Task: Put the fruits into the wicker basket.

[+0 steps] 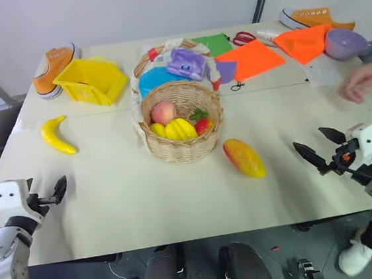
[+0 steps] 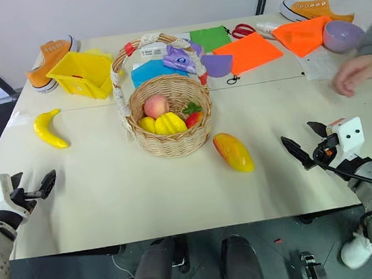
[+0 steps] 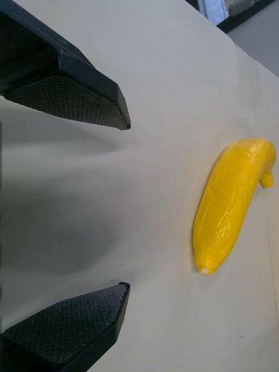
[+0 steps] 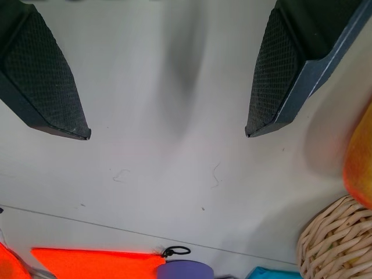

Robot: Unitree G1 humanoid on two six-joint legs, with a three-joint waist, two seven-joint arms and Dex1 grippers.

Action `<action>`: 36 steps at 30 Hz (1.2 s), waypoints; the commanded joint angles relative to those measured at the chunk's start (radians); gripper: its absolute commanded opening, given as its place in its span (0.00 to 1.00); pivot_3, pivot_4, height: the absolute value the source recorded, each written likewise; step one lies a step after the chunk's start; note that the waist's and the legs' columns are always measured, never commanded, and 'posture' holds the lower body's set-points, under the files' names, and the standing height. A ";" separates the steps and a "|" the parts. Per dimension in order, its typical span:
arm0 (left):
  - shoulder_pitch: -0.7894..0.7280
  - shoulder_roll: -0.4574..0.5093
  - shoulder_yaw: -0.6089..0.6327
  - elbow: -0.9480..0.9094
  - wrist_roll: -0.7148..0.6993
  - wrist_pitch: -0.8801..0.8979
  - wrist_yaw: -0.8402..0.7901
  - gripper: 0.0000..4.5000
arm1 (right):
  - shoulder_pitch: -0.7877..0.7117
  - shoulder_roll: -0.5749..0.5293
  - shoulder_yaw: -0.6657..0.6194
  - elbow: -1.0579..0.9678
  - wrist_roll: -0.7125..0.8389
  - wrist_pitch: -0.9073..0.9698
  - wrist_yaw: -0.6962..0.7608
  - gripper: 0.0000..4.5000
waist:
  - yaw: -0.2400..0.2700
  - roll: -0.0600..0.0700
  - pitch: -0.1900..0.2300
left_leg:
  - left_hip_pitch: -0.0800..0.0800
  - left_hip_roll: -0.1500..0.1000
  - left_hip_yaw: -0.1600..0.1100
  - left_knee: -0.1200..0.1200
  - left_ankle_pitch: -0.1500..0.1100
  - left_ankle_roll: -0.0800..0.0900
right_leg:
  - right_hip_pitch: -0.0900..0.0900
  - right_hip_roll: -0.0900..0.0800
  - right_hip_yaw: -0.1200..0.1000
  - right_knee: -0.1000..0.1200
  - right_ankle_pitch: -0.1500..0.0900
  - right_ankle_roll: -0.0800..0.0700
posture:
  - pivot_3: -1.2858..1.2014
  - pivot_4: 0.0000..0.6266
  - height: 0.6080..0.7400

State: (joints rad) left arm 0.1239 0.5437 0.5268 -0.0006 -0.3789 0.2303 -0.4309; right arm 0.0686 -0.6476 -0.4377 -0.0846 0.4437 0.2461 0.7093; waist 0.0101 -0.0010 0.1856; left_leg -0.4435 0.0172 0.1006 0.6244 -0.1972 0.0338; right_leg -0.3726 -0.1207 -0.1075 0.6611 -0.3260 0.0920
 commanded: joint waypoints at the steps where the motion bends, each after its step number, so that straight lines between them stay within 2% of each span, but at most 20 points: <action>1: 0.004 0.001 0.015 -0.015 0.003 -0.008 0.009 1.00 | -0.016 -0.001 -0.007 -0.027 0.001 -0.021 -0.006 0.99 | 0.000 0.000 0.000 | 0.000 0.000 0.000 0.000 0.000 0.000 | 0.000 0.000 0.000 0.000 0.000 0.000 | 0.52 0.24 0.92; 11: 0.002 0.002 0.018 -0.028 -0.002 -0.001 0.017 1.00 | -0.023 -0.003 -0.006 -0.033 -0.002 -0.022 -0.006 0.99 | 0.000 0.000 0.000 | 0.000 0.000 0.000 0.000 0.000 0.000 | 0.000 0.000 0.000 0.000 0.000 0.000 | 0.52 0.24 0.92; 20: -0.060 0.022 0.008 -0.045 0.000 0.051 0.054 1.00 | -0.050 -0.020 0.013 -0.083 0.007 -0.009 0.013 0.99 | 0.000 0.000 0.000 | 0.000 0.000 0.000 0.000 0.000 0.000 | 0.000 0.000 0.000 0.000 0.000 0.000 | 0.52 0.24 0.92; 24: -0.140 0.042 -0.007 -0.067 0.011 0.137 0.110 1.00 | -0.089 -0.042 0.040 -0.152 0.029 0.026 0.033 0.99 | 0.001 0.000 0.000 | 0.000 0.000 0.000 0.000 0.000 0.000 | 0.000 0.000 0.000 0.000 0.000 0.000 | 0.52 0.24 0.92; 28: -0.274 0.066 -0.066 -0.049 0.070 0.257 0.207 1.00 | -0.071 -0.085 0.058 -0.306 0.106 0.123 0.073 0.99 | 0.005 0.000 0.000 | 0.000 0.000 0.000 0.000 0.000 0.000 | 0.000 0.000 -0.001 0.001 0.000 0.000 | 0.52 0.24 0.92; 33: -0.436 0.057 -0.107 -0.006 0.107 0.384 0.302 1.00 | -0.055 -0.145 0.075 -0.474 0.222 0.242 0.114 0.99 | 0.003 -0.005 0.001 | -0.001 0.000 0.000 0.000 0.001 0.001 | 0.004 0.001 -0.001 0.001 0.001 0.001 | 0.52 0.24 0.92; 36: -0.558 0.030 -0.139 0.072 0.144 0.454 0.385 1.00 | -0.125 -0.160 0.133 -0.582 0.307 0.299 0.109 0.99 | 0.001 -0.007 0.002 | -0.001 0.000 0.000 0.002 0.001 0.001 | 0.004 0.001 -0.001 0.002 0.001 0.001 | 0.52 0.24 0.92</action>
State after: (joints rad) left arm -0.4026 0.5764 0.3932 0.0545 -0.2598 0.6604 -0.0901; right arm -0.0180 -0.7981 -0.3193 -0.5861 0.6915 0.5302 0.8166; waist 0.0109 -0.0075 0.1876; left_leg -0.4443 0.0172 0.1010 0.6265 -0.1964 0.0350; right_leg -0.3685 -0.1193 -0.1085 0.6639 -0.3254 0.0932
